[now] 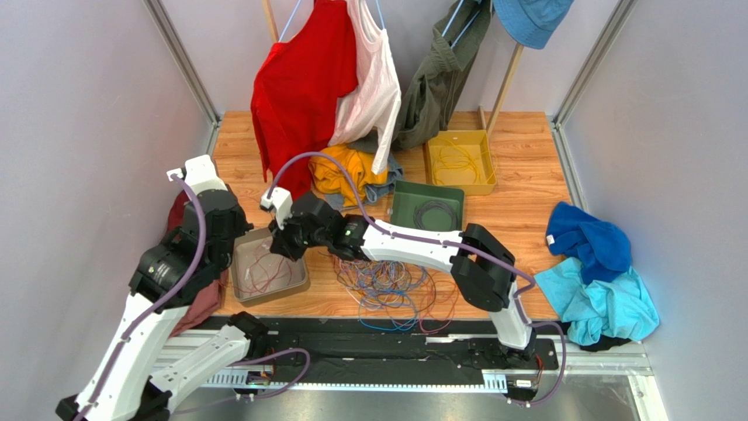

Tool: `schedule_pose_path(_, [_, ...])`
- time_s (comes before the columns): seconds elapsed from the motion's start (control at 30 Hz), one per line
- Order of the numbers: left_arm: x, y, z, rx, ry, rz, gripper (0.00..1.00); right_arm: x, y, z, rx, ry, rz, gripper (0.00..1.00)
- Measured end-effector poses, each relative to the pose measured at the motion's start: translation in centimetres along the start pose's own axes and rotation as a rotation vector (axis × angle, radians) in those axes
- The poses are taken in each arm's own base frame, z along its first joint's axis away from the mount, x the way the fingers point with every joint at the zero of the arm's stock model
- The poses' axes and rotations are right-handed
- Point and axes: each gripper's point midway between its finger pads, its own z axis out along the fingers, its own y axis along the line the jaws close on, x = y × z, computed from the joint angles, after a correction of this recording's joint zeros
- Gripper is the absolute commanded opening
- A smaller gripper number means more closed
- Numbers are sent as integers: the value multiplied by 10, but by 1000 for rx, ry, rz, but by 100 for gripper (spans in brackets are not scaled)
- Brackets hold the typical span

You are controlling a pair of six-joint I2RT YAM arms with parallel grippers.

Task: Untangle the cables

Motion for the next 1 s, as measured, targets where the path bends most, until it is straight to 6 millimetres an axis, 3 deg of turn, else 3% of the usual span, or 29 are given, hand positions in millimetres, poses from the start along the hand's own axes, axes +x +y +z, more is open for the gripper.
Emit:
schedule_pose_path(0.1, [19, 12, 14, -57, 61, -16, 0, -13, -7, 9, -21, -35, 19, 0])
schedule_pose_path(0.27, [46, 26, 34, -121, 146, -65, 0, -17, -6, 24, -71, -50, 35, 0])
schedule_pose_path(0.57, [74, 45, 37, -178, 192, -118, 0, 13, 6, 48, -185, 10, 101, 0])
schedule_pose_path(0.6, [77, 47, 36, -186, 193, -121, 0, 17, 7, 51, -194, 19, 110, 3])
schedule_pose_path(0.63, [80, 50, 37, -195, 195, -124, 0, 21, 6, 53, -197, 26, 117, 11])
schedule_pose_path(0.67, [82, 52, 37, -207, 197, -128, 0, 24, 6, 54, -199, 34, 124, 26])
schedule_pose_path(0.77, [96, 62, 44, -258, 231, -143, 0, 33, 6, 55, -203, 51, 146, 47])
schedule_pose_path(1.0, [124, 77, 61, -322, 321, -248, 0, 47, 5, 29, -161, 72, 151, 57])
